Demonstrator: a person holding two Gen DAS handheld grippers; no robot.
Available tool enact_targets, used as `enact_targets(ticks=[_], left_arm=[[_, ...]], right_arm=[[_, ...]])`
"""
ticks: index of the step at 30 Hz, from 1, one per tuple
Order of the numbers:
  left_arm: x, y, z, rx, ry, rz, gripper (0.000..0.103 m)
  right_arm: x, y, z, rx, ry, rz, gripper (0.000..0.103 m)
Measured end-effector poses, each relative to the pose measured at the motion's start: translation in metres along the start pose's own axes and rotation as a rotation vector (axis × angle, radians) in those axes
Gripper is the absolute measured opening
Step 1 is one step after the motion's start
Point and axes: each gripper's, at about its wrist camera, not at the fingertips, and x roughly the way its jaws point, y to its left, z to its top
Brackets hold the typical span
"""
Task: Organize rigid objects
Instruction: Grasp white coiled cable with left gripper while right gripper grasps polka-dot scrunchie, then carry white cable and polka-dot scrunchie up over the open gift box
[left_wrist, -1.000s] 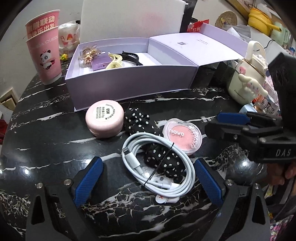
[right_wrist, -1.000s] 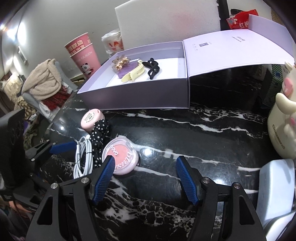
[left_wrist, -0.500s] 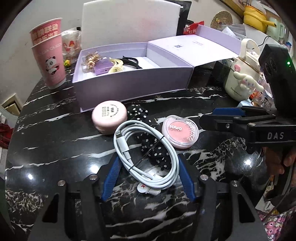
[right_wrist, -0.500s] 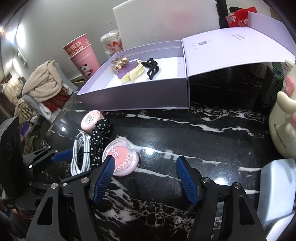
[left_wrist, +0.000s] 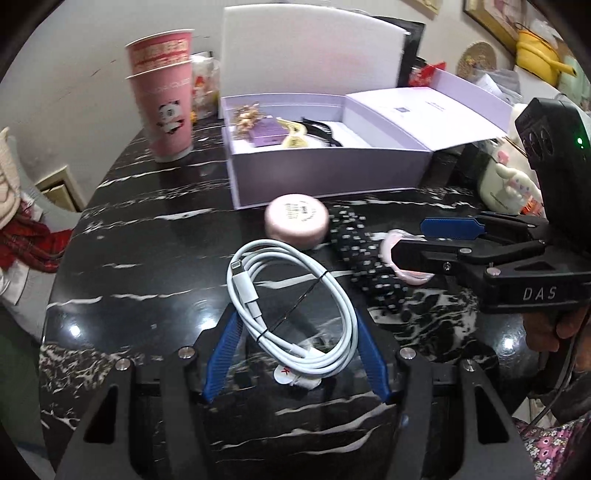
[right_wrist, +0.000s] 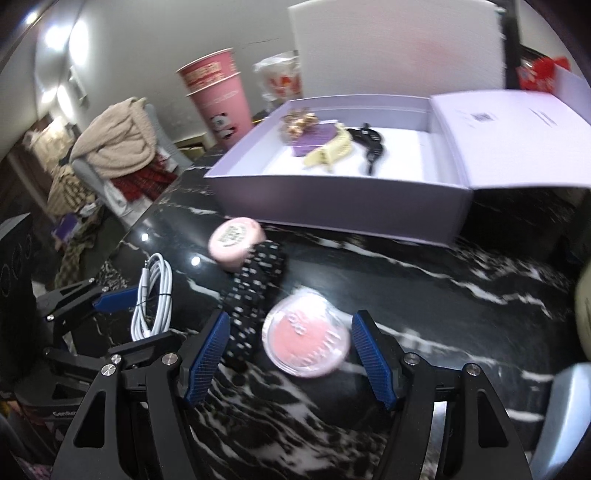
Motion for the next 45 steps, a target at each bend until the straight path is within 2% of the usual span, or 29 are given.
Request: enact_targets(ticks=[7, 13, 19, 21, 23, 26, 31, 45], left_arm=[[-0.003, 0.016, -0.005, -0.046, -0.003, 0.021, 0.06], [-0.006, 0.025, -0.009, -0.066, -0.003, 0.029, 0.06], [-0.005, 0.029, -0.01, -0.082, -0.002, 0.026, 0.06], [-0.004, 0.029, -0.01, -0.084, 0.001, 0.028, 0.06], [-0.004, 0.03, -0.011, -0.085, 0.001, 0.03, 0.06], [-0.003, 0.032, -0.01, -0.108, 0.01, 0.019, 0.06], [-0.002, 0.032, -0.009, -0.124, 0.005, 0.02, 0.06], [-0.01, 0.007, -0.005, -0.072, -0.02, 0.012, 0.06]], right_arm=[[0.021, 0.027, 0.01, -0.107, 0.008, 0.001, 0.069], [0.035, 0.037, 0.014, -0.127, 0.029, 0.002, 0.064], [0.045, 0.045, 0.012, -0.164, 0.058, -0.038, 0.047], [0.045, 0.049, 0.012, -0.191, 0.062, -0.067, 0.037], [0.045, 0.049, 0.011, -0.202, 0.061, -0.086, 0.023], [0.042, 0.046, 0.011, -0.174, 0.06, -0.059, 0.017], [0.037, 0.042, 0.008, -0.127, 0.055, -0.029, 0.016], [0.0, 0.037, -0.006, -0.107, 0.005, -0.022, 0.016]])
